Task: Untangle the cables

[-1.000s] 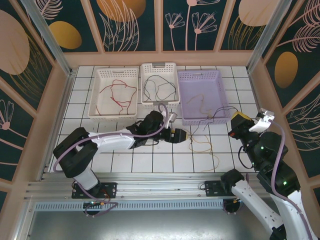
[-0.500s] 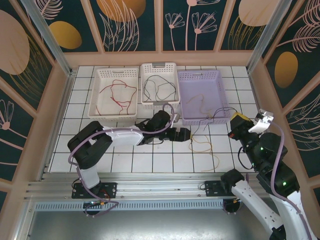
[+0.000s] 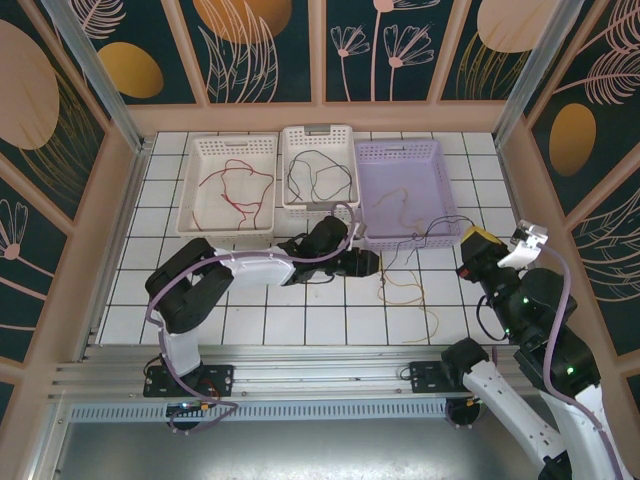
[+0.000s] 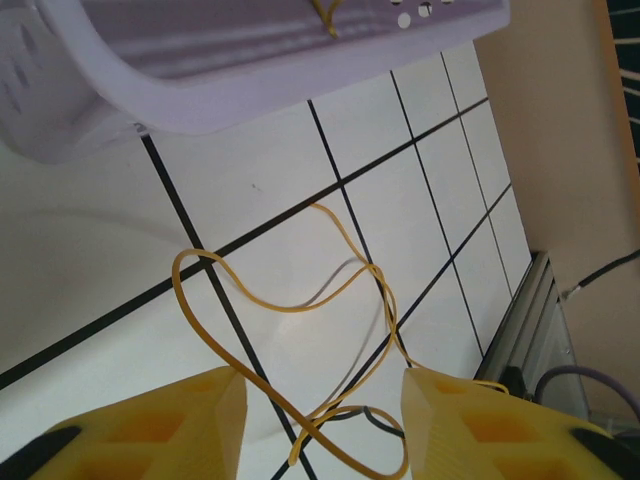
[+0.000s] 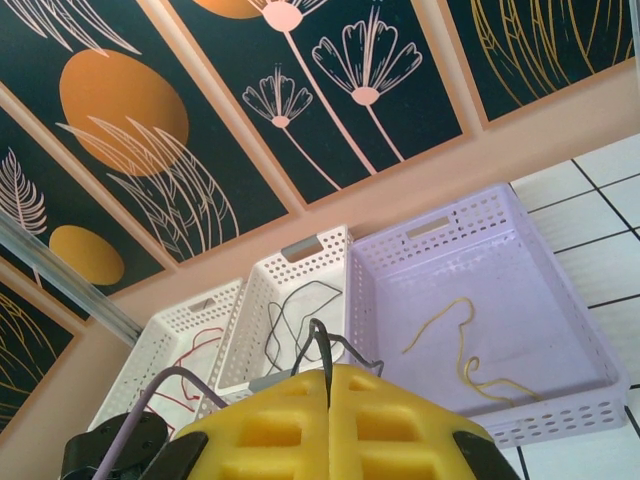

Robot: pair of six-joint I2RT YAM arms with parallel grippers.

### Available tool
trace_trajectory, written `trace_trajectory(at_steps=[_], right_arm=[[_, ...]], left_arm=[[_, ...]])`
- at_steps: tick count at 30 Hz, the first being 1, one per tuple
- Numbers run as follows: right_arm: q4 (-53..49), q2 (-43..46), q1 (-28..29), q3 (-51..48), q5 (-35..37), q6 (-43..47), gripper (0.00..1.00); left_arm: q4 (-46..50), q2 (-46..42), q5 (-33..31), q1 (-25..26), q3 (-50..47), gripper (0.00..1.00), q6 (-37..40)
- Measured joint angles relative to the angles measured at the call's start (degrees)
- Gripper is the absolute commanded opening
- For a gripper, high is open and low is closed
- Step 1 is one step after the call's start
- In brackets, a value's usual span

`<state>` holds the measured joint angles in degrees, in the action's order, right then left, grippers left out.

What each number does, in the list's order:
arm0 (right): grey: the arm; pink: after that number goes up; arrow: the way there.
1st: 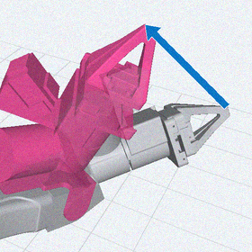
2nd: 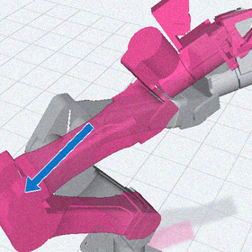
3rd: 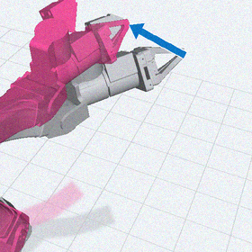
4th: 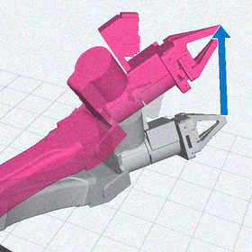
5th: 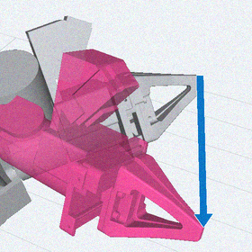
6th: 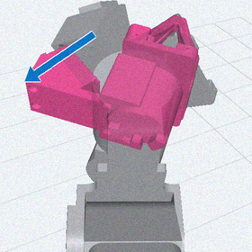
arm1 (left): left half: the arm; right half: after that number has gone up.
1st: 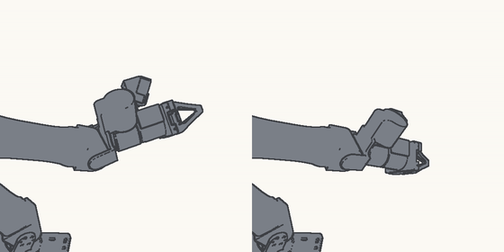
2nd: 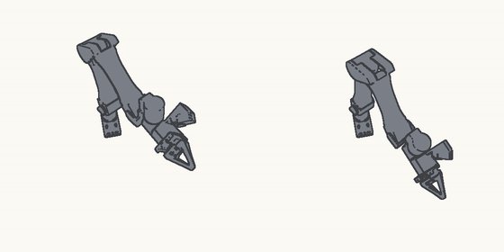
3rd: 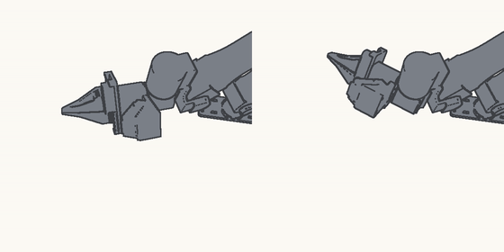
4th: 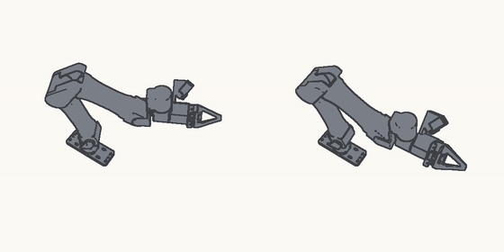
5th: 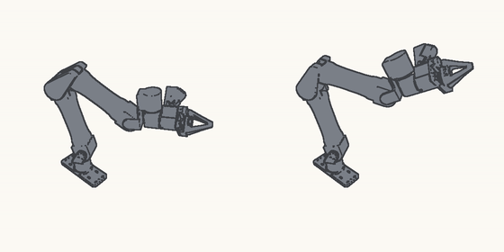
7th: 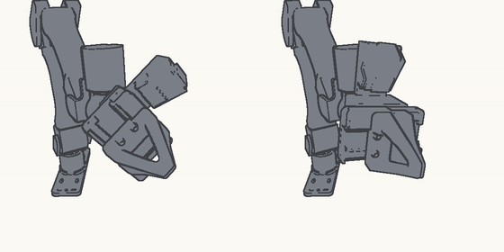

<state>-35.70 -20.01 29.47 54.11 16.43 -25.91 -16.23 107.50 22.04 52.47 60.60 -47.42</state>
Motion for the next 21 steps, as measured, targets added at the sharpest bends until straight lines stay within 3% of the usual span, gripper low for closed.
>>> trace_trajectory(at_steps=[5, 14, 21], right_arm=[[0.0, 0.11, 0.0, -0.17, 0.0, 0.02, 0.0], [0.02, 0.15, 0.0, -0.17, 0.0, 0.0, 0.0], [-0.11, 0.17, 0.0, -0.17, 0.74, -0.02, 0.0]], left_arm=[[0.17, 0.39, 0.02, 0.0, 0.0, 0.32, 0.13], [0.24, 0.46, 0.0, 0.0, 0.0, 0.0, 0.68], [3.04, -0.44, -2.67, 0.0, -0.33, 0.0, 2.43]])
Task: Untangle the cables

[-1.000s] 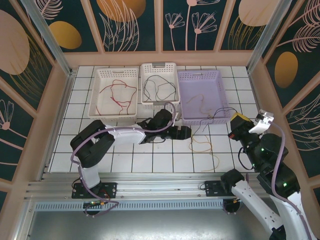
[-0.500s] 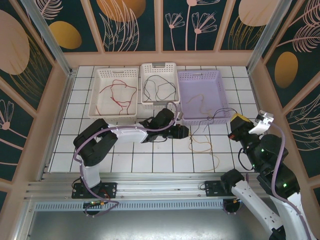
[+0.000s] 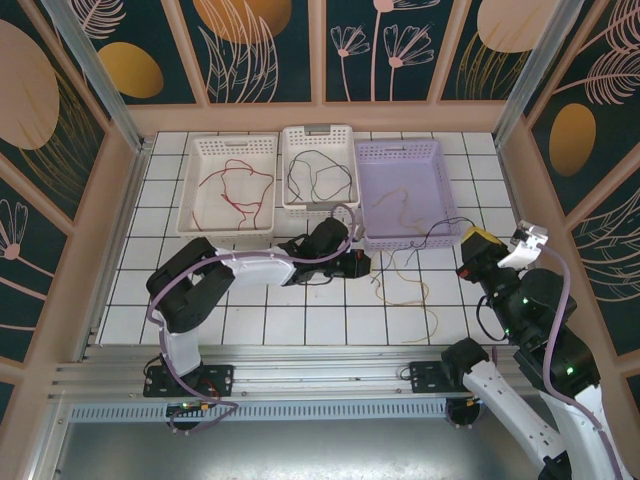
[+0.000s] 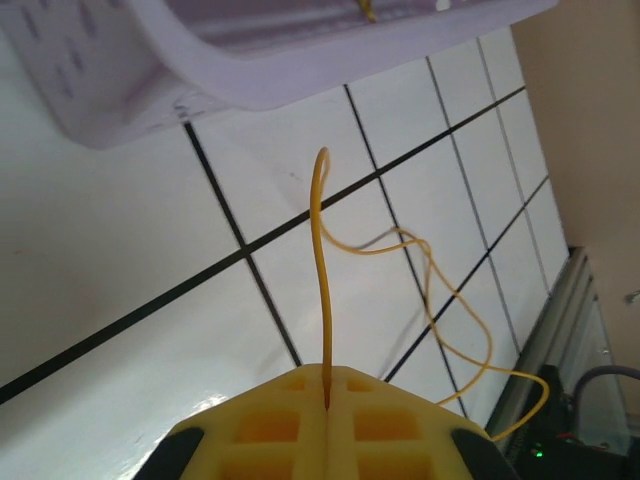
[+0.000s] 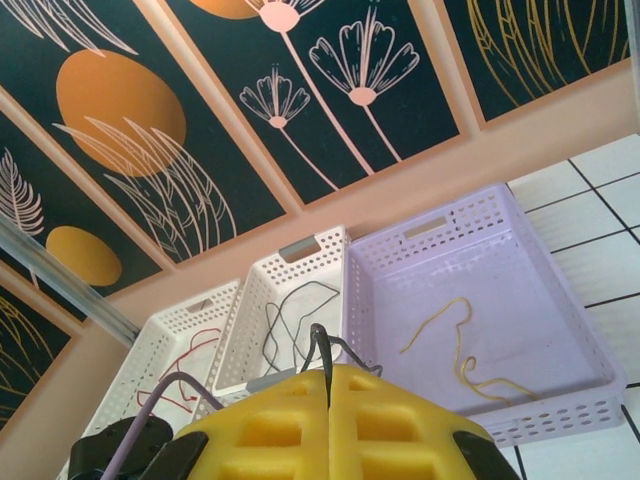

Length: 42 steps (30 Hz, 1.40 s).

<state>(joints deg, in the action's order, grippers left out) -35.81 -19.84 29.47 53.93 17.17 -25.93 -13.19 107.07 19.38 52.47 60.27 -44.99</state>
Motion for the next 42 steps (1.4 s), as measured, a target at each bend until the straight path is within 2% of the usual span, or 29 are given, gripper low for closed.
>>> trace_trajectory(at_steps=[3, 12, 22, 26, 35, 42], right_arm=[[-0.72, 0.09, 0.0, 0.09, 2.82, -0.04, 0.0], [-5.57, 0.07, 1.66, 2.51, 16.35, -0.85, 0.0], [-11.23, -1.14, 14.53, 5.92, 32.15, -5.14, 0.0], [-13.38, -1.25, 18.43, 7.87, 37.07, -7.13, 0.0], [-15.98, -1.6, 22.29, 10.91, 42.18, -9.01, 0.0], [-12.63, -3.87, 25.49, 11.43, 41.59, -6.62, 0.0]], left_arm=[[3.15, -3.82, -2.93, -0.07, -1.49, 0.0, 1.55], [14.8, -24.81, -13.49, -2.78, -5.35, 0.0, 7.63], [33.9, -43.06, -24.44, -7.91, -7.41, 0.0, 13.68], [39.89, -46.95, -28.04, -8.63, -6.23, 0.0, 16.06], [48.78, -51.12, -34.75, -9.88, -5.6, 0.0, 20.0], [47.95, -55.98, -34.42, -10.27, -6.45, 0.0, 21.49]])
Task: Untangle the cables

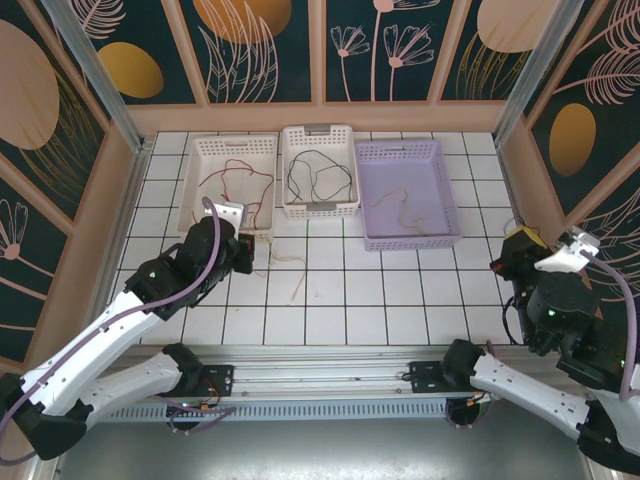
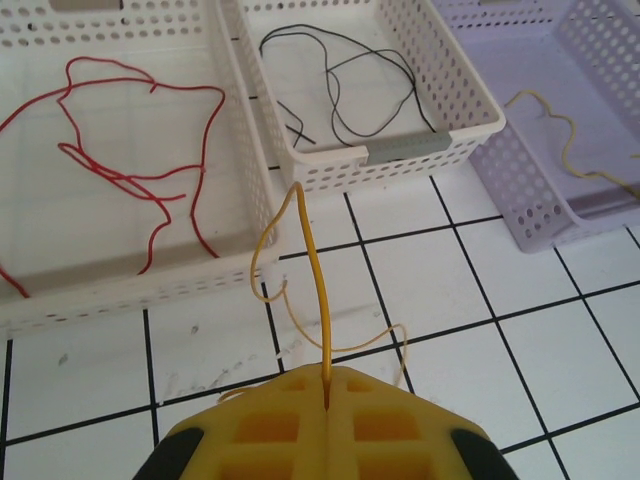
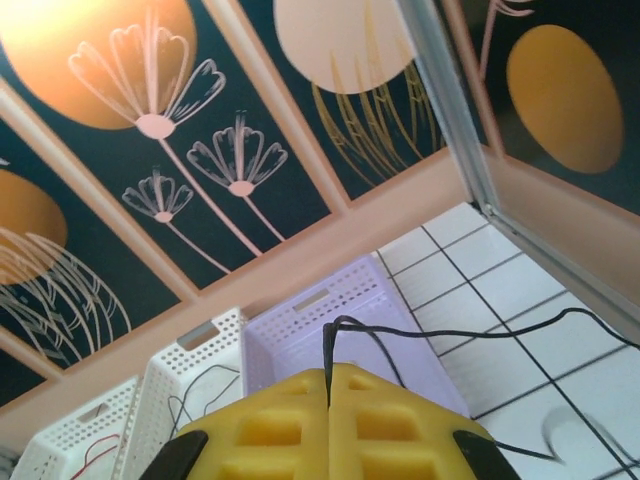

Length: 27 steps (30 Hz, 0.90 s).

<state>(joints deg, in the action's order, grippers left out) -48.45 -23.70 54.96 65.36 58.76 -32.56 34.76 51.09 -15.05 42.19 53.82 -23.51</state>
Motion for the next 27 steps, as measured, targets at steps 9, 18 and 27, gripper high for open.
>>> trace_trajectory(at_steps=[9, 18, 27], right_arm=[[12.39, -14.23, 0.28, 7.76, -6.16, 11.19, 0.0], [22.93, -31.21, -0.04, 20.02, -13.6, 21.38, 0.0], [24.76, -49.16, -14.71, 35.95, -31.08, 23.1, 0.0]], left_arm=[[-6.62, -8.26, 3.45, 0.0, -7.37, 0.0, 4.07], [-11.67, -15.06, 5.22, 0.0, -14.21, 0.0, 4.87], [-13.64, -15.47, 6.29, 0.0, -15.39, 0.0, 4.87]])
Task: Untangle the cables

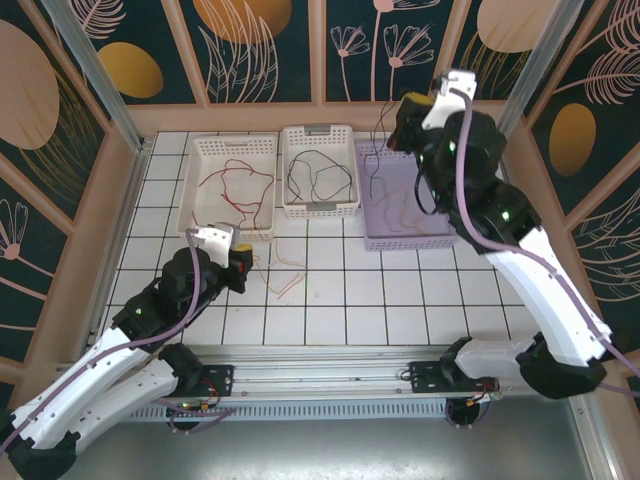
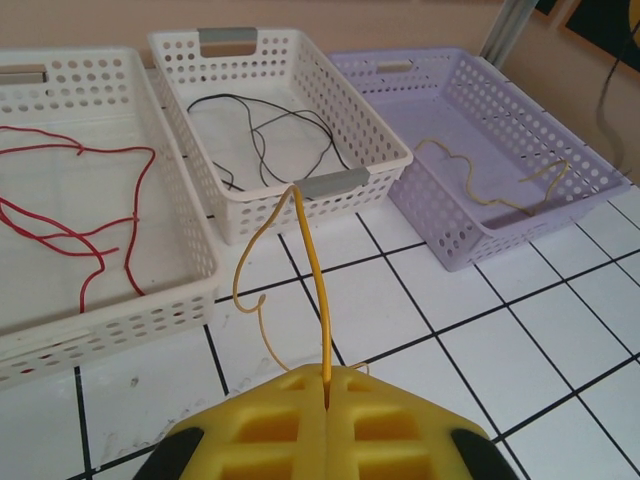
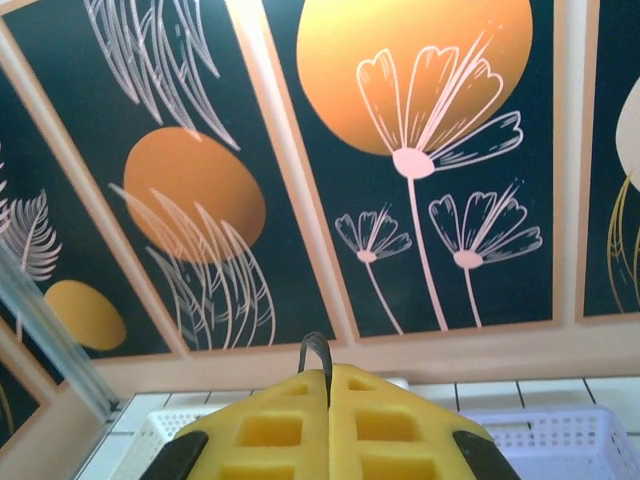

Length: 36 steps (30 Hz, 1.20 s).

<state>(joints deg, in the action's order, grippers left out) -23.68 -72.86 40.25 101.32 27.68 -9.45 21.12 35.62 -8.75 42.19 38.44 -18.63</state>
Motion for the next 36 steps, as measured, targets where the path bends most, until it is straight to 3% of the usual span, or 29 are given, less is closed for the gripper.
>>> trace_trajectory(at_steps=[5, 18, 25, 36], right_arm=[[-1.09, -8.17, -5.97, 9.14, -8.92, -1.07, 0.0], [-3.34, -24.68, -9.66, 28.28, -20.15, -1.6, 0.0], [-3.26, -33.33, -11.08, 28.87, -23.08, -2.08, 0.0], [-0.55, -43.39, -12.15, 18.71, -29.33, -2.89, 0.0]], left_arm=[[-0.59, 0.0, 0.85, 0.0, -0.24, 0.0, 0.0], [-1.2, 0.0, 1.29, 0.0, -0.44, 0.0, 0.24], [-1.2, -0.76, 1.27, 0.0, -0.44, 0.0, 0.42], [-1.18, -1.07, 1.44, 0.0, -0.44, 0.0, 0.42]])
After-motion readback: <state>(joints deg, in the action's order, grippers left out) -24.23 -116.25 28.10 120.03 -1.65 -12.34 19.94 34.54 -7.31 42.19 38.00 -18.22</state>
